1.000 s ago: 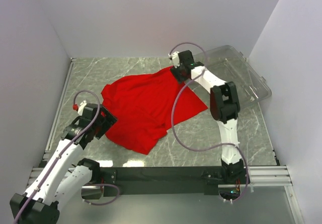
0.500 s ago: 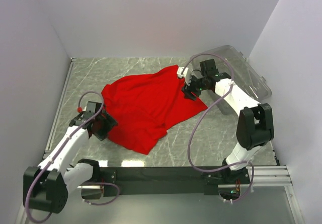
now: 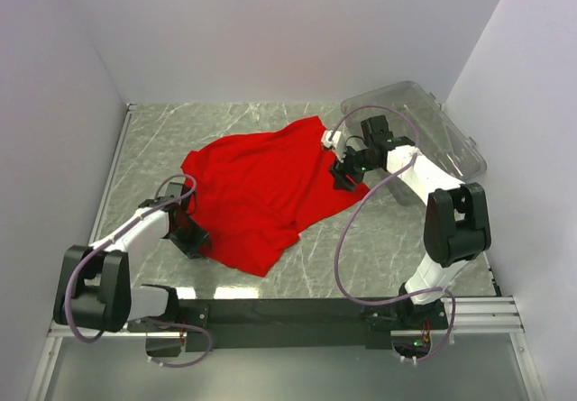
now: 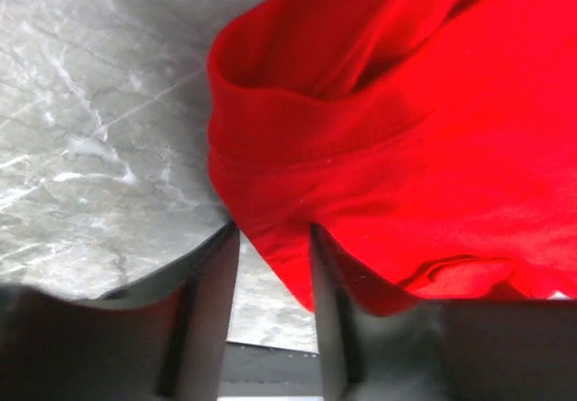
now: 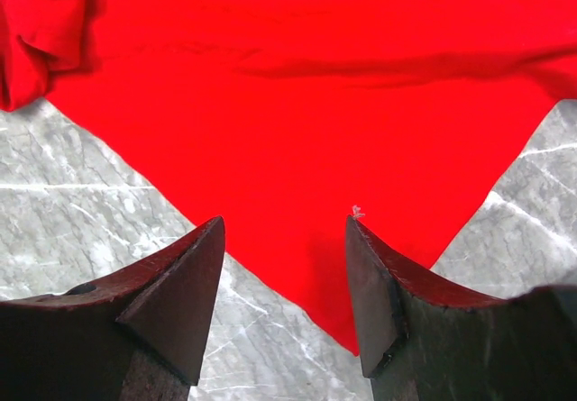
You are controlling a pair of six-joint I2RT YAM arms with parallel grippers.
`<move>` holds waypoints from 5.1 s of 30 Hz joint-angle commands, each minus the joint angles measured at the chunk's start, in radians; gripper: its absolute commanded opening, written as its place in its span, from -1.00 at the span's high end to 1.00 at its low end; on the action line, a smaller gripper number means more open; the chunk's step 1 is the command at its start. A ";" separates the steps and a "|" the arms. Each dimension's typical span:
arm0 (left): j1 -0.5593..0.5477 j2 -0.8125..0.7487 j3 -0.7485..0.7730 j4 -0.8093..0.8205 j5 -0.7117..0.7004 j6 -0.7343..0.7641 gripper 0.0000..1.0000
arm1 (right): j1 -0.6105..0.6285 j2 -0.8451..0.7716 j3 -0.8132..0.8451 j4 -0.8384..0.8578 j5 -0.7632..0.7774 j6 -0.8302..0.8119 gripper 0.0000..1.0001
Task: Fold and stack the t-shirts
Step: Flatten the tshirt out
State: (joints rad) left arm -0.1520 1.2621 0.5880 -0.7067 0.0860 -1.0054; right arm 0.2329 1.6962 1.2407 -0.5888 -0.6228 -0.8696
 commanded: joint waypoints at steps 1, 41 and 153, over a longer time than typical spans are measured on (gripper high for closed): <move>0.003 0.071 -0.008 0.035 0.032 0.030 0.36 | -0.017 -0.013 0.031 0.020 -0.032 0.027 -0.24; 0.313 -0.169 0.102 -0.243 0.158 0.078 -0.11 | -0.052 -0.041 -0.014 -0.134 -0.090 -0.181 -0.23; -0.276 0.067 0.314 -0.264 0.240 0.226 0.99 | -0.053 -0.052 -0.023 -0.189 -0.172 -0.183 -0.21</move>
State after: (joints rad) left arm -0.3981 1.4200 0.8848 -0.8822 0.2352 -0.7757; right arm 0.1890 1.6840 1.2118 -0.7643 -0.7601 -1.0271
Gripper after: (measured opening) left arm 0.013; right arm 0.608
